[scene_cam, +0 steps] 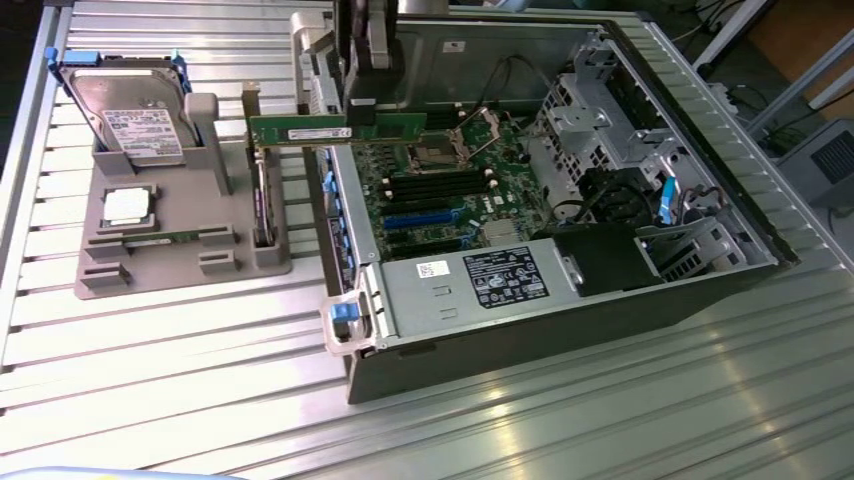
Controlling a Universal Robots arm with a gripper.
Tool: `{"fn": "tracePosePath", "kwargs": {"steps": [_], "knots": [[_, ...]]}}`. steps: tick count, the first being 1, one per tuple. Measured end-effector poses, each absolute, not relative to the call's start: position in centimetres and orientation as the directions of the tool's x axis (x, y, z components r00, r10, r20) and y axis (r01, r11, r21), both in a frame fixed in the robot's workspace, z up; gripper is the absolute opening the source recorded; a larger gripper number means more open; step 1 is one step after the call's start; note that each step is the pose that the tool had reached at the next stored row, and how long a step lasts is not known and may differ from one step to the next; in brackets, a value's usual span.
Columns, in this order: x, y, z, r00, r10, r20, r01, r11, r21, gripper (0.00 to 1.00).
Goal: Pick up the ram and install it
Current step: 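Pick up the ram and move it above insertion slot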
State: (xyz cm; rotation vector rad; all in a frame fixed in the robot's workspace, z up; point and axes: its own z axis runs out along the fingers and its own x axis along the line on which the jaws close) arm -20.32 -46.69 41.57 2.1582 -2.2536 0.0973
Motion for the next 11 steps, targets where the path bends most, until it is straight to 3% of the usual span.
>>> {"fn": "tracePosePath", "kwargs": {"steps": [11], "knots": [[-18.8, -46.7, 41.6, -0.044, -0.997, 0.062, -0.999, 0.042, -0.032, 0.12]]}}
